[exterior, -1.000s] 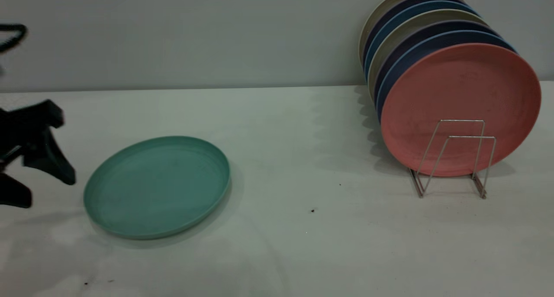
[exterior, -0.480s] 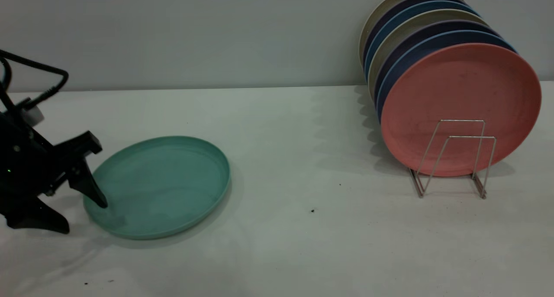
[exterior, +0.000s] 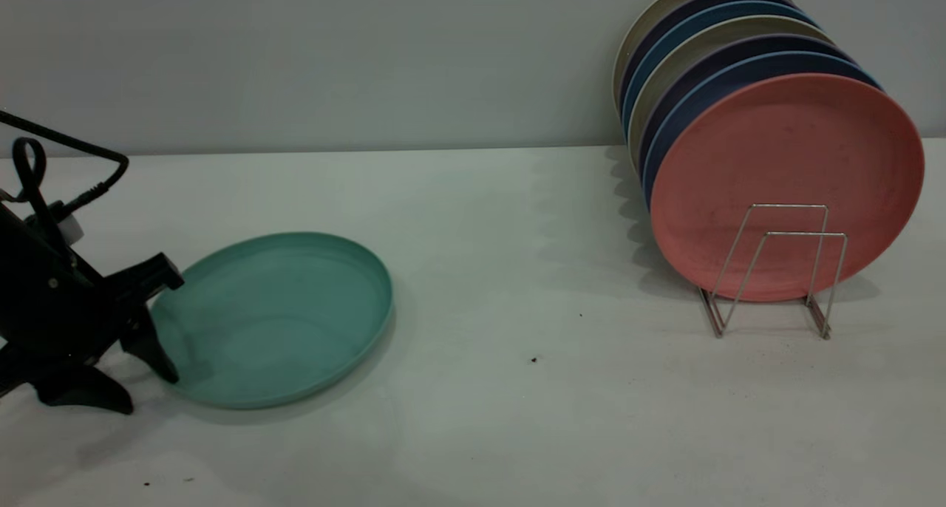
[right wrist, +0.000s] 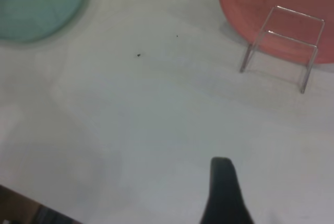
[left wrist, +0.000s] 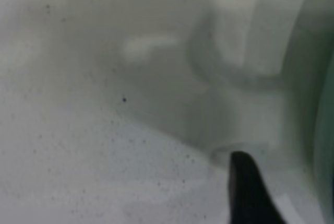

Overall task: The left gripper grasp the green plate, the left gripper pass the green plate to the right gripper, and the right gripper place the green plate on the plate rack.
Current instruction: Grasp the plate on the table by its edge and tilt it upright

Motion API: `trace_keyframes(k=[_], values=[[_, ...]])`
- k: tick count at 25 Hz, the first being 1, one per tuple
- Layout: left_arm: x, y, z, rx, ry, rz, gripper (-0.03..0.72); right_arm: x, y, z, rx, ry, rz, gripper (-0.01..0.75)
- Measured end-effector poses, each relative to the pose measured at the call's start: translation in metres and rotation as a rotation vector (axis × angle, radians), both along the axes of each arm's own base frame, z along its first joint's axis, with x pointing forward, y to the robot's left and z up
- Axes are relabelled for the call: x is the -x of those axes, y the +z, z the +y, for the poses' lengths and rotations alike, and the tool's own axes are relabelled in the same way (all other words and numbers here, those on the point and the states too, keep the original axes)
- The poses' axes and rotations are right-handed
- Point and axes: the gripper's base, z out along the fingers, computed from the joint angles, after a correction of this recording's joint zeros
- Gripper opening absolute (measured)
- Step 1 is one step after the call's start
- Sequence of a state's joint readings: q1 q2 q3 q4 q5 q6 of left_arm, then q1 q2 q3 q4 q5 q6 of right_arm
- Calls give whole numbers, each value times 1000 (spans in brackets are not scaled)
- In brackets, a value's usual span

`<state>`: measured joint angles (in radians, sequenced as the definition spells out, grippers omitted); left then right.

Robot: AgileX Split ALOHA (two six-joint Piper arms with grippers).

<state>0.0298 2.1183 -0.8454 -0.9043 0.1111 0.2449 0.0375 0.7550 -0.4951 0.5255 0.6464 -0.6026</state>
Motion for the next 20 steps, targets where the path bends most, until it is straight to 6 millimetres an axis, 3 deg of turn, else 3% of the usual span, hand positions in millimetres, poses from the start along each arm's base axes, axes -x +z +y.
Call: trace_keyframes(k=[3, 5, 13, 20], values=[[0, -3, 0, -4, 3, 4, 124, 0, 0, 0, 0, 0, 0, 547], [0, -3, 1, -8, 7, 1, 46, 0, 0, 0, -2, 0, 0, 547], [-4, 3, 3, -58, -112, -56, 24, 3, 1, 7, -103, 21, 34, 547], [-21, 47, 1, -121, -345, -233, 14, -5, 2, 16, -204, 71, 29, 511]])
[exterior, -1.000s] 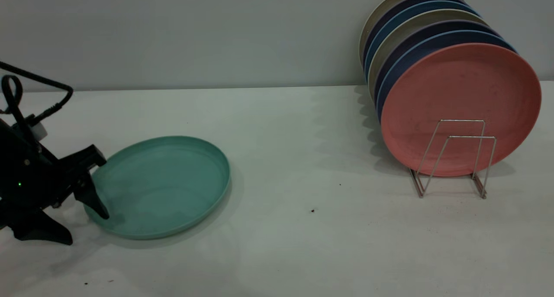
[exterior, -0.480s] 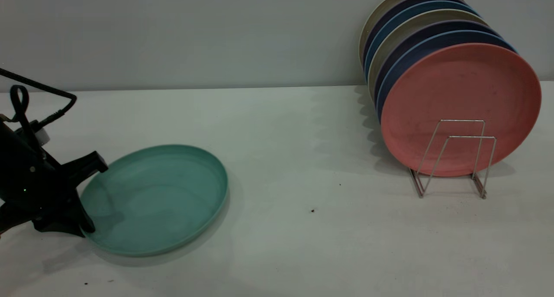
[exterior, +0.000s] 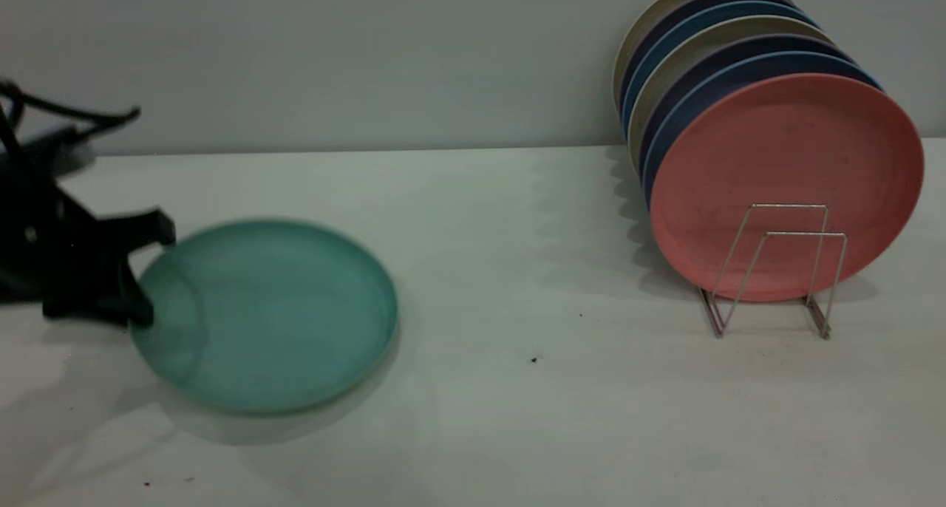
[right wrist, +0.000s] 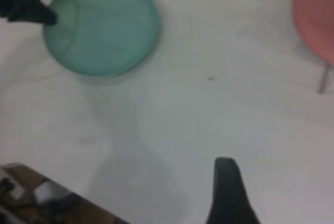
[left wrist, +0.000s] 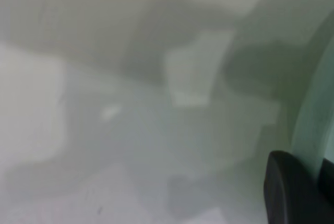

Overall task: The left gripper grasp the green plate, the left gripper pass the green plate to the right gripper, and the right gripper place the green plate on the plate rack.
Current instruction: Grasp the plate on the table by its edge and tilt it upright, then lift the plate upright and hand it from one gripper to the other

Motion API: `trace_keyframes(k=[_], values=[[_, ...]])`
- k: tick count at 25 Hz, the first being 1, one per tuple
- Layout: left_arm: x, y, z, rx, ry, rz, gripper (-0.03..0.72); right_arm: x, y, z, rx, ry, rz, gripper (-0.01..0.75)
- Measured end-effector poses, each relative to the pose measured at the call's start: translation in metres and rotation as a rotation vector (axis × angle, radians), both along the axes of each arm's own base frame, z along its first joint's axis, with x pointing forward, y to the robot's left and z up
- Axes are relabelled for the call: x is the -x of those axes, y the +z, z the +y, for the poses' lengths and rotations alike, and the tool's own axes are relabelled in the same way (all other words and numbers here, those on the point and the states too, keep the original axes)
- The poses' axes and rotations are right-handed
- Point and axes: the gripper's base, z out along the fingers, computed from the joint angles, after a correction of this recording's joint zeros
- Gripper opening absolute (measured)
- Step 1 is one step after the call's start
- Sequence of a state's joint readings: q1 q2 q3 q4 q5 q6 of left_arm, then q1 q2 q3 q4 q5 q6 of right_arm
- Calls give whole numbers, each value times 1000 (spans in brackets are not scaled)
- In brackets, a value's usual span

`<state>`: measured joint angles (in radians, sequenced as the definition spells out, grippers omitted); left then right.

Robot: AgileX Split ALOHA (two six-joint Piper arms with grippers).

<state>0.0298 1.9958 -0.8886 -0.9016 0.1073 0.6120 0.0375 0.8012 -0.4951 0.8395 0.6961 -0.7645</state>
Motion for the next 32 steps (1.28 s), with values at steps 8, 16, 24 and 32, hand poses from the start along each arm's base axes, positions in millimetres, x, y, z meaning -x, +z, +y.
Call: trace_keyframes(k=[8, 16, 24, 32], values=[[-5, 15, -7, 20, -132, -28, 14, -51, -36, 7, -87, 4, 104, 504], [-4, 16, -31, -6, -300, -47, 14, -98, -96, 13, -187, -23, 201, 503], [-23, 40, -50, 79, -357, -160, 14, -112, -135, 19, -242, 12, 307, 503], [-25, 51, -64, 245, -407, -209, 14, -136, -127, 21, -256, 30, 250, 503]])
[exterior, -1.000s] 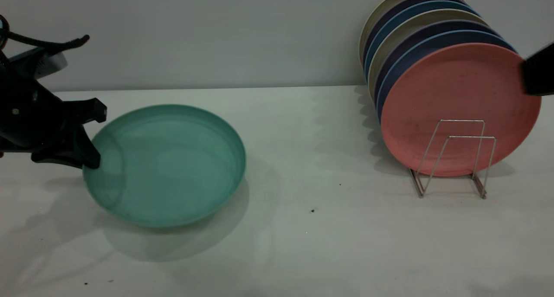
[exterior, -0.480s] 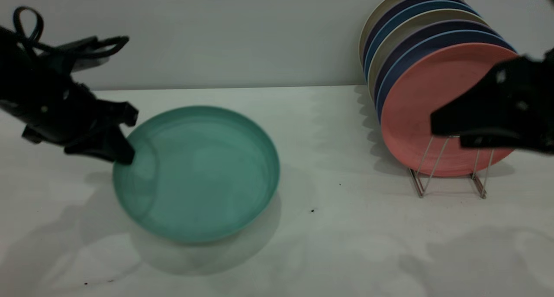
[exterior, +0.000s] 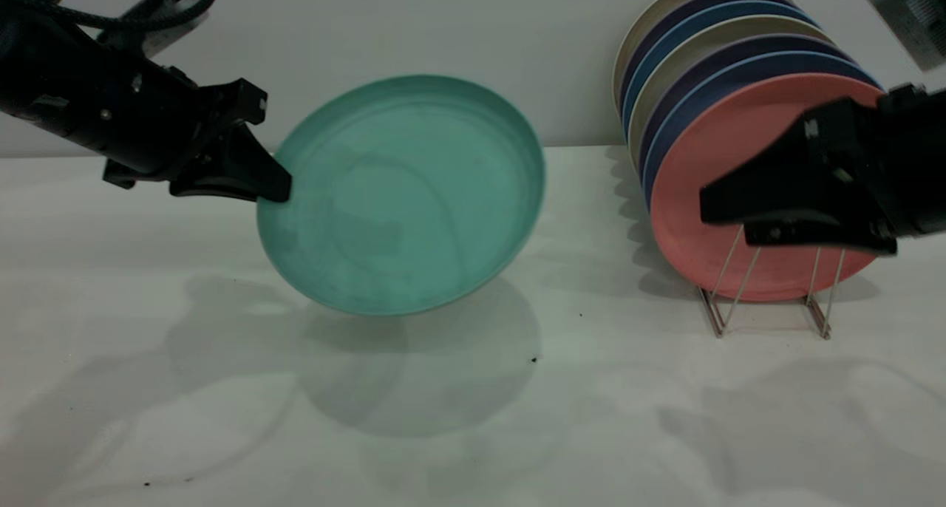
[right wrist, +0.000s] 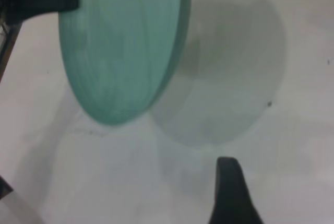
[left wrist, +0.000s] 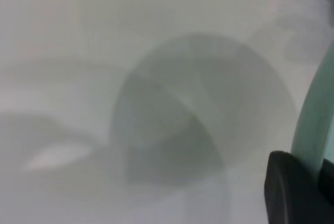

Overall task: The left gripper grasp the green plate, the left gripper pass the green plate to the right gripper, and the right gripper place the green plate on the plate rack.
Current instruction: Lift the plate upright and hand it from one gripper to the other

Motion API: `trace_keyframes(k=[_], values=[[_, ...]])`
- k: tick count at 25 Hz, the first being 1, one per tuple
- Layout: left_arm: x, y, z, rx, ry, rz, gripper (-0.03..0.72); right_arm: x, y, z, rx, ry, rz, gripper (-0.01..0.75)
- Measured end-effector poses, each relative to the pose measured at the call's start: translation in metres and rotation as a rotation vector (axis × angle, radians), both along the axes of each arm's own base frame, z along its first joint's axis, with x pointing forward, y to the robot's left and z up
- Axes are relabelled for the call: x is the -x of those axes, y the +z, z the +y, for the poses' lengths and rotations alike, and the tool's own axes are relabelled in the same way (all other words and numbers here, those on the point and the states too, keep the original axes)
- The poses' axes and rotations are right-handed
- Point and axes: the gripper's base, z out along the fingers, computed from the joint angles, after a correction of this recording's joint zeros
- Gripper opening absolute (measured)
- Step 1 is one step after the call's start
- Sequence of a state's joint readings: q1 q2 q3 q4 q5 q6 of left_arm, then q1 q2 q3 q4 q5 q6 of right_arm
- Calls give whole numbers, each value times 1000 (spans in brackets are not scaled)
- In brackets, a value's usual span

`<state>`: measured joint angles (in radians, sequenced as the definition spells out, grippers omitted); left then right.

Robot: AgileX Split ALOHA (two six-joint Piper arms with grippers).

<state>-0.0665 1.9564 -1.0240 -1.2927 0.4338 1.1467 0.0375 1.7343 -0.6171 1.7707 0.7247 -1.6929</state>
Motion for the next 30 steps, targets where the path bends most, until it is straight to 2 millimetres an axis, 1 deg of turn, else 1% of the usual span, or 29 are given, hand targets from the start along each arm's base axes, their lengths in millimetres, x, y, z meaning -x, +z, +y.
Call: trace_keyframes(k=[5, 9, 14, 24, 26, 30], values=[[4, 2, -6, 49, -57, 20, 14, -17, 0, 2, -24, 8, -13, 501], [8, 2, -20, 51, -98, 22, 14, -23, -5, 5, -60, 21, 0, 500], [13, 1, -45, 17, -149, 4, 14, -24, -11, 9, -114, 51, 21, 500], [23, 1, -77, 13, -201, -9, 15, -24, -14, 9, -132, 46, 47, 498], [23, 2, -80, 22, -204, -14, 15, -24, -15, 9, -134, 43, 51, 485], [23, 4, -83, 49, -201, -25, 15, -24, -15, 9, -139, 37, 59, 420]])
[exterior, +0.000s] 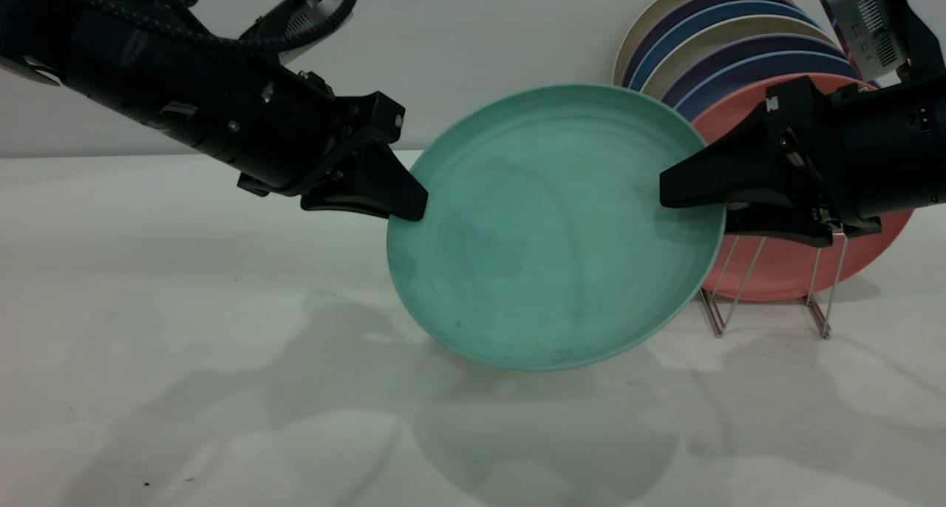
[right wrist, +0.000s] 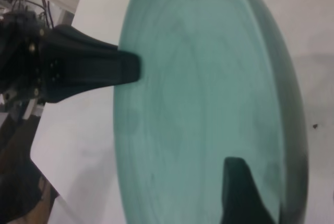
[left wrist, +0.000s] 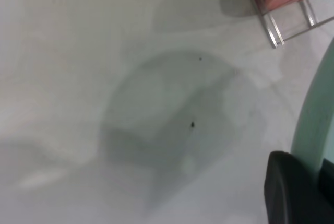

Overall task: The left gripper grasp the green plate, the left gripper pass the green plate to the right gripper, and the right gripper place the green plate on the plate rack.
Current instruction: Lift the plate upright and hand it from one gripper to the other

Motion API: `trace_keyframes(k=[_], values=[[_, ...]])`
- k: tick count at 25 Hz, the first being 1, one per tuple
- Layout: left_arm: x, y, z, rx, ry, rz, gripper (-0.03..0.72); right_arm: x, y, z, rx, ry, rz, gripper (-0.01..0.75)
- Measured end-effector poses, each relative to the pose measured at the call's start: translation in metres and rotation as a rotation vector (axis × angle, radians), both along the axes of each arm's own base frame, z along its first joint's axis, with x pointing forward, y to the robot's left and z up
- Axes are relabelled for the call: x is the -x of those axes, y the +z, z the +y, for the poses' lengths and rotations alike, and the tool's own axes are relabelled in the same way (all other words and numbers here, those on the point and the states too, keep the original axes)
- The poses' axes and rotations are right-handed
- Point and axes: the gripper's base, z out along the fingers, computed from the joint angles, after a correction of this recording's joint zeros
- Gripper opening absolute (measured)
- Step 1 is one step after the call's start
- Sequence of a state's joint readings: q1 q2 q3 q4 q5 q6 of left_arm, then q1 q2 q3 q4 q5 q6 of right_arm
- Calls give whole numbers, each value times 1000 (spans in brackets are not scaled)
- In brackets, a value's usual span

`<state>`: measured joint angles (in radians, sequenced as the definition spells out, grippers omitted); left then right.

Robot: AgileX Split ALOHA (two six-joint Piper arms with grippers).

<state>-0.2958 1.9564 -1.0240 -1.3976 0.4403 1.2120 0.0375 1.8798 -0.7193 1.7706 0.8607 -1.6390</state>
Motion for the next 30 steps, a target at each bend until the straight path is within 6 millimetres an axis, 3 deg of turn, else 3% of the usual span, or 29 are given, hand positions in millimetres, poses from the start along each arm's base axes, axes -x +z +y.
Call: trace_keyframes(k=[13, 19, 22, 30], values=[[2, 4, -4, 44, -64, -38, 26, 0, -2, -1, -16, -42, 76, 85], [2, 5, -5, 62, -70, -33, 51, 0, -4, -2, 1, -52, 79, 71], [5, 8, -7, 92, -96, -24, 147, 0, -4, -2, -2, -49, 79, 60], [7, 9, -8, 99, -124, -17, 574, 1, -2, -1, -16, -34, 71, 60]])
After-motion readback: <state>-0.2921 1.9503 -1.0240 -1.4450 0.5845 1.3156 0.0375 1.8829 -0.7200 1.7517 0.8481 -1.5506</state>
